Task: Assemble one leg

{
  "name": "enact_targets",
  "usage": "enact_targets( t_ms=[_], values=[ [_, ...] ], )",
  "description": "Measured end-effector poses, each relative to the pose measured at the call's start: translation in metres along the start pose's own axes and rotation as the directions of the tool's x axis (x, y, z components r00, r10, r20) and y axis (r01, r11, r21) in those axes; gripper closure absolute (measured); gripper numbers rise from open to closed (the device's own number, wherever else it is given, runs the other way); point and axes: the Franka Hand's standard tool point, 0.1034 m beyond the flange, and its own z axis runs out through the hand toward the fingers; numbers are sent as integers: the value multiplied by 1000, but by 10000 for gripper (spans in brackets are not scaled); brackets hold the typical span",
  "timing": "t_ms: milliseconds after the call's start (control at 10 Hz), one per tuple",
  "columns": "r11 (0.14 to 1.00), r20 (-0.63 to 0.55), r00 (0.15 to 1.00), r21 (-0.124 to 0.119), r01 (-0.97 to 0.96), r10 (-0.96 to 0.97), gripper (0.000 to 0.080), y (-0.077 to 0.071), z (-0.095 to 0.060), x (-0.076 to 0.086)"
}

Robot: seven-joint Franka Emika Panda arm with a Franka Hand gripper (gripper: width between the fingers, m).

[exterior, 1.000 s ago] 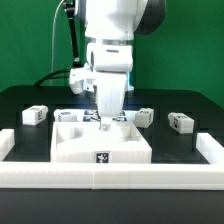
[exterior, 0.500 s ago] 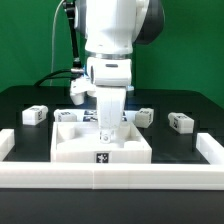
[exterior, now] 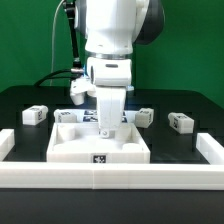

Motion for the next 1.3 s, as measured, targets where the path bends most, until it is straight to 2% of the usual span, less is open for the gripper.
enact_targets(
  t_ms=[100,700,1100,1300],
  values=[
    [1000,0,1000,-5,-1,1,739,1,-1,0],
    [1000,-1,1000,-15,-4,4,739,3,-2,1],
    [998,-21,998,-29,-64,63,739,14,-5,61],
    [998,-23,998,-34,-61,60,739,21,-5,82]
  ],
)
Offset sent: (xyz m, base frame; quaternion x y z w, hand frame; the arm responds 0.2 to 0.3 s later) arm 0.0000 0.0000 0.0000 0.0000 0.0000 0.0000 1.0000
